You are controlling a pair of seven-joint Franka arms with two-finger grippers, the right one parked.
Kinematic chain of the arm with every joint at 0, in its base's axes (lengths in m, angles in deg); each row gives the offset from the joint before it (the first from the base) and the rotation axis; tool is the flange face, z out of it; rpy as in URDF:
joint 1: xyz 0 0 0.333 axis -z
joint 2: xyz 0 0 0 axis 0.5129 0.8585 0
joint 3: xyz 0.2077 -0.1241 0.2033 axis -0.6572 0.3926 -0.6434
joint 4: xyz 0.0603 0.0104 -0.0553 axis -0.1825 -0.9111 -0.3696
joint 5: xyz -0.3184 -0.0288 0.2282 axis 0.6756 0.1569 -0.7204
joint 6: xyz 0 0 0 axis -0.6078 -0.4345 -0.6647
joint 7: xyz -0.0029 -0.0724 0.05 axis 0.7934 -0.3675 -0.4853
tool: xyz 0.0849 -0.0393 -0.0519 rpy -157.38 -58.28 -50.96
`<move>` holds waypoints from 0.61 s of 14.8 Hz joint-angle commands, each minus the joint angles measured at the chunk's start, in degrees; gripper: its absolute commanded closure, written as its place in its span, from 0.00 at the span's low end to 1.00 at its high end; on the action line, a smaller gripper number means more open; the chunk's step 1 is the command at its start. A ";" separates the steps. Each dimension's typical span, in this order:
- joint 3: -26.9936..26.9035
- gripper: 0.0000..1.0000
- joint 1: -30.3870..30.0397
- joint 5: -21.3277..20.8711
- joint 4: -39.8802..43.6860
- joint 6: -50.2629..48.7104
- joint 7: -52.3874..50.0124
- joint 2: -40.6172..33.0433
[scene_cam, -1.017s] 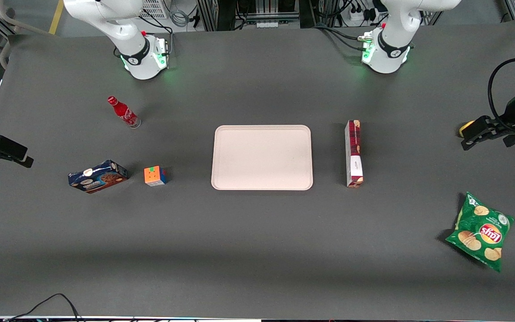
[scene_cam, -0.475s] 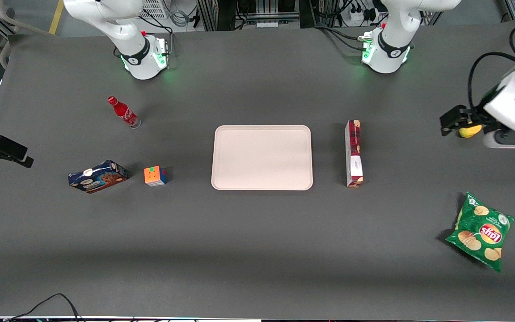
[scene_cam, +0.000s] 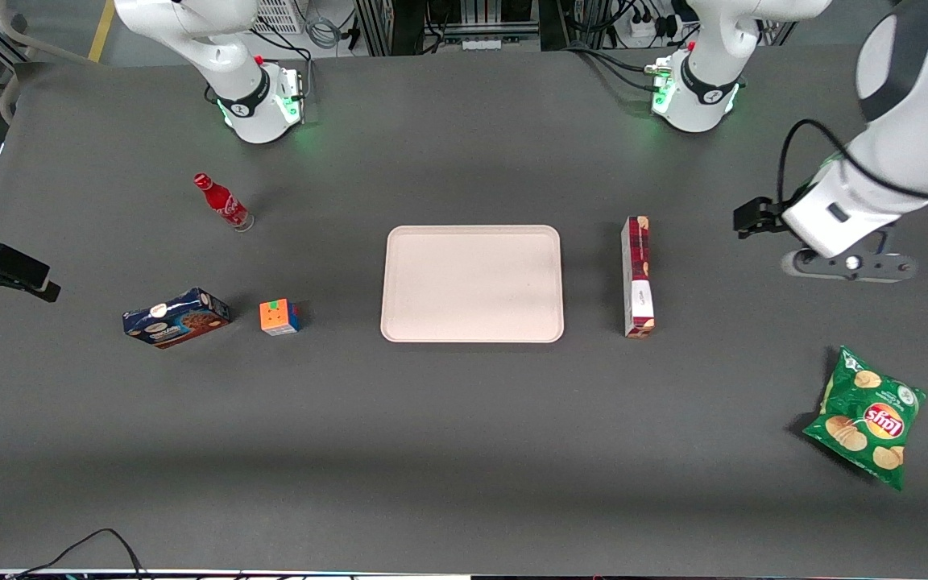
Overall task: Place red cookie box on tray
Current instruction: 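Move the open left gripper over the upright red cookie box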
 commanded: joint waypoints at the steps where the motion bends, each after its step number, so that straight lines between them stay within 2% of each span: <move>1: 0.39 0.00 1.16 0.58 -15.18 11.11 -1.52 -5.90; 3: 0.39 0.00 1.26 0.75 -25.75 20.88 -2.13 -9.43; 7: 4.33 0.00 1.26 0.84 -31.49 26.88 -8.26 -9.45; 9: 6.45 0.00 1.17 0.84 -35.35 33.46 -10.74 -8.92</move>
